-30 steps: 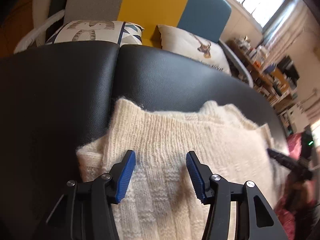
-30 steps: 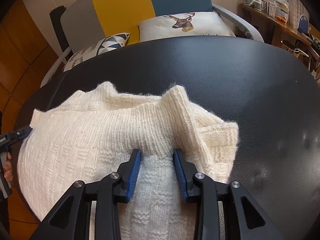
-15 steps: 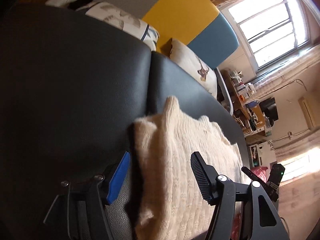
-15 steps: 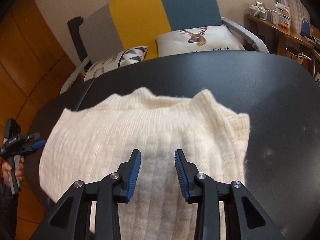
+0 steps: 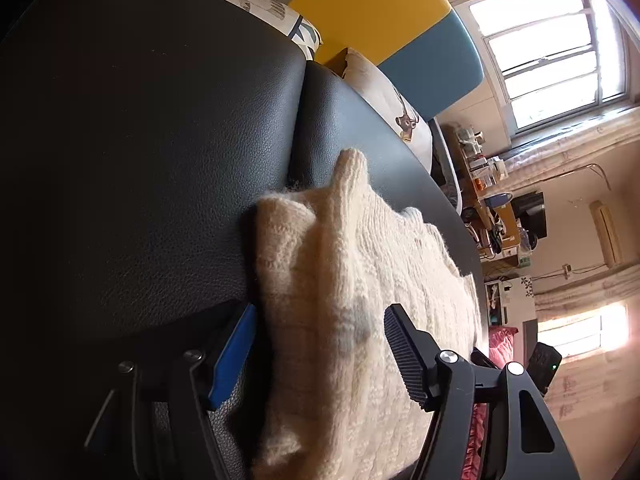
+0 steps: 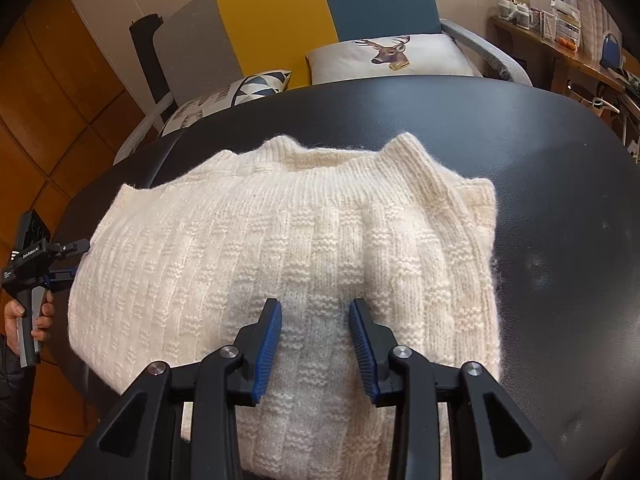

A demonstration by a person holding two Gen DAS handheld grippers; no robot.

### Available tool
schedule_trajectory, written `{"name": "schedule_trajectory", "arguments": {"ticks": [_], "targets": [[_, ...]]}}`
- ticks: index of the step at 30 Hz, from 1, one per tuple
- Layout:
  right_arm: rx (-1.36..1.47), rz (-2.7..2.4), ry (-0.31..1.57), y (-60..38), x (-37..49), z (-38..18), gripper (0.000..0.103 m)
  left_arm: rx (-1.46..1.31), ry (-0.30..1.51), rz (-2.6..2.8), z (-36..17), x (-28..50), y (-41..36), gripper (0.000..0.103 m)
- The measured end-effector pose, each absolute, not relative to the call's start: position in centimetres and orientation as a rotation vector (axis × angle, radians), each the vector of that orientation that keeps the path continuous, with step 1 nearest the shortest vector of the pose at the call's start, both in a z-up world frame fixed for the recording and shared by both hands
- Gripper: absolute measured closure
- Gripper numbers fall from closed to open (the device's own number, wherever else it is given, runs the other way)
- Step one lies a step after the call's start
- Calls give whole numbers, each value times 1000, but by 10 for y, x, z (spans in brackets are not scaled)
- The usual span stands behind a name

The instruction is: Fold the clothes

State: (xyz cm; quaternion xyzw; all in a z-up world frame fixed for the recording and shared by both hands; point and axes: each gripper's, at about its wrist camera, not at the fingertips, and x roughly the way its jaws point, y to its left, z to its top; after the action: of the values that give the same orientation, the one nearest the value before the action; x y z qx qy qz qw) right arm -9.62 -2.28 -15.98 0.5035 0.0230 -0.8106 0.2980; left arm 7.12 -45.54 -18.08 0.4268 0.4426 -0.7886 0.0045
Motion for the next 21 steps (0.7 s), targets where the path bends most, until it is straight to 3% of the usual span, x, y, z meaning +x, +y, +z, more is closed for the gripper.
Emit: {"name": "schedule_trajectory", "arguments": {"ticks": [4, 10, 12, 18, 21], "targets": [[1351, -2153, 47, -20, -98, -165, 68, 1369, 1358, -2488, -181, 68, -454, 36], [1358, -2145, 36, -20, -99, -170, 68, 1357, 1467, -2471, -190, 65, -459, 39], [1360, -2142, 41, -20, -100, -170, 68, 1410, 1442, -2442, -194, 62, -456, 60], [1363, -2138, 43, -19, -101, -167, 68, 1344, 1481, -2450, -197, 66, -451, 83], [1344, -2161, 62, -15, -100, -160, 68, 1294, 1410, -2498, -184, 71, -444, 86]]}}
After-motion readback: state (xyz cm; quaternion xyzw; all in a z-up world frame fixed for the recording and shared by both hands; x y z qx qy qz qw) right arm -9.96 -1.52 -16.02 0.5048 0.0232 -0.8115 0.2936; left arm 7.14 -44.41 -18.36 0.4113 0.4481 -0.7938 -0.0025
